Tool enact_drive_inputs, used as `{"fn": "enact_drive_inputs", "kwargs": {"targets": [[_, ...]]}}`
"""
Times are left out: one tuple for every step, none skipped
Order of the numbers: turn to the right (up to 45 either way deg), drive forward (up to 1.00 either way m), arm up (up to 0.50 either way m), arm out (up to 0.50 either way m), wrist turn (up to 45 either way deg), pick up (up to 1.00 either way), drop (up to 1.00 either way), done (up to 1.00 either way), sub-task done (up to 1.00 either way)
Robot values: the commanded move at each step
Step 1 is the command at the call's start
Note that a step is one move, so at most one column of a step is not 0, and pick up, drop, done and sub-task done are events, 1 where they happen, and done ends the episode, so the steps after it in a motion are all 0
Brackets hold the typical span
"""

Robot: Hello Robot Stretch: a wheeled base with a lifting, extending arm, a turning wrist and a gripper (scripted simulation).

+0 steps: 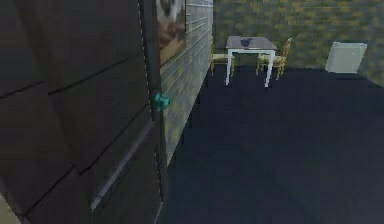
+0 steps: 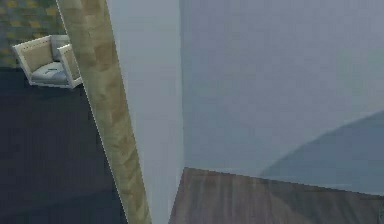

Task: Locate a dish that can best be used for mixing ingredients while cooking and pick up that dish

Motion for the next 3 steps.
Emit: {"fn": "enact_drive_inputs", "kwargs": {"targets": [[0.0, 0.10, 0.00, 0.00, 0.0, 0.00, 0.00, 0.00, 0.00], [9.0, 0.00, 0.00, 0.00, 0.0, 0.00, 0.00, 0.00, 0.00], [0.0, 0.50, 0.00, 0.00, 0.0, 0.00, 0.00, 0.00, 0.00]]}}
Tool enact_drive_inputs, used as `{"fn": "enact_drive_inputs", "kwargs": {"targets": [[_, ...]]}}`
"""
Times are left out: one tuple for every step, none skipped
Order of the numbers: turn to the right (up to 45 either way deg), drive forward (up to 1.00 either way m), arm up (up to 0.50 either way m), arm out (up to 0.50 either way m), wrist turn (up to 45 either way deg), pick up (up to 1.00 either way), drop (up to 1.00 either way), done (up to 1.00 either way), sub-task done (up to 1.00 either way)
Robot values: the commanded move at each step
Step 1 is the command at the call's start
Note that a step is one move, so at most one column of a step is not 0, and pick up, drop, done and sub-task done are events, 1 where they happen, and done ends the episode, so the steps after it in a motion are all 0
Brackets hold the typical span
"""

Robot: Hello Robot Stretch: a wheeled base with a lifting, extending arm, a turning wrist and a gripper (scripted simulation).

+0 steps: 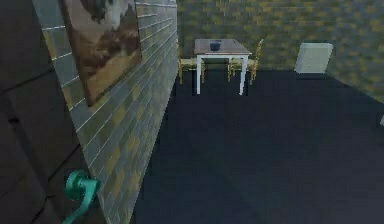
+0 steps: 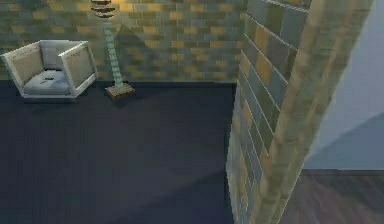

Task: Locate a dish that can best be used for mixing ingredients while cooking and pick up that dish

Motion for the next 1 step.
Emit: {"fn": "enact_drive_inputs", "kwargs": {"targets": [[0.0, 1.00, 0.00, 0.00, 0.0, 0.00, 0.00, 0.00, 0.00]]}}
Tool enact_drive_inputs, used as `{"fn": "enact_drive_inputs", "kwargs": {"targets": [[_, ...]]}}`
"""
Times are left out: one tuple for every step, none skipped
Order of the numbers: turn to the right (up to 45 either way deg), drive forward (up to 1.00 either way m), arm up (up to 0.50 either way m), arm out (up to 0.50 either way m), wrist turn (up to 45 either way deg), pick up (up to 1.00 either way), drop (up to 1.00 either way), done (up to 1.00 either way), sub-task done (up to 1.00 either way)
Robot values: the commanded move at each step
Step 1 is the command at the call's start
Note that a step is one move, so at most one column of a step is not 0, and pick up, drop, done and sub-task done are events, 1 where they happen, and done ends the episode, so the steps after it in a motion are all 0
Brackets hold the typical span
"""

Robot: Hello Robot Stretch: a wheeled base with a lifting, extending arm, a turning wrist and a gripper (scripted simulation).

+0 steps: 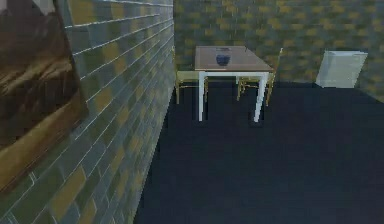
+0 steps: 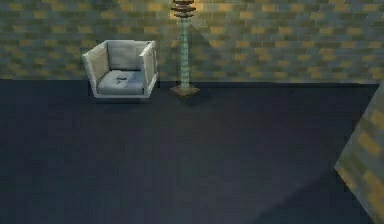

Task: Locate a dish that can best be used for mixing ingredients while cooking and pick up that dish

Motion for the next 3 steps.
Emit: {"fn": "enact_drive_inputs", "kwargs": {"targets": [[0.0, 1.00, 0.00, 0.00, 0.0, 0.00, 0.00, 0.00, 0.00], [0.0, 0.70, 0.00, 0.00, 0.0, 0.00, 0.00, 0.00, 0.00], [-45.0, 0.00, 0.00, 0.00, 0.0, 0.00, 0.00, 0.00, 0.00]]}}
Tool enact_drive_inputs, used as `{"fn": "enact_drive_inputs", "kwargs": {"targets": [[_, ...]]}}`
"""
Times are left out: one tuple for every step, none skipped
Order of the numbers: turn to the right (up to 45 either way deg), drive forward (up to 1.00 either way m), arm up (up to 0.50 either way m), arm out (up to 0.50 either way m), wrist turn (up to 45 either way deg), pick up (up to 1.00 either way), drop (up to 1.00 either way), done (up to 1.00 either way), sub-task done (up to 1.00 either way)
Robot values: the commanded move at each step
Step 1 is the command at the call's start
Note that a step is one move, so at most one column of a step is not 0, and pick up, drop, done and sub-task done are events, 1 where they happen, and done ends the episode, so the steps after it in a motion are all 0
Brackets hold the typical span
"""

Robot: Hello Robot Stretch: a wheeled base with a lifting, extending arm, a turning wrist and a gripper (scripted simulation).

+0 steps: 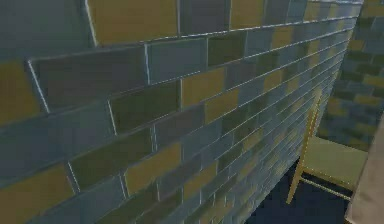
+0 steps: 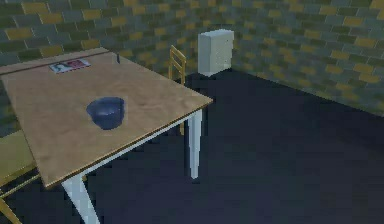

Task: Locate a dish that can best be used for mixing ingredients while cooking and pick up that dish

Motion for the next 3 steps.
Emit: {"fn": "enact_drive_inputs", "kwargs": {"targets": [[-21.0, 0.00, 0.00, 0.00, 0.0, 0.00, 0.00, 0.00, 0.00], [45.0, 0.00, 0.00, 0.00, 0.0, 0.00, 0.00, 0.00, 0.00], [21.0, 0.00, 0.00, 0.00, 0.0, 0.00, 0.00, 0.00, 0.00]]}}
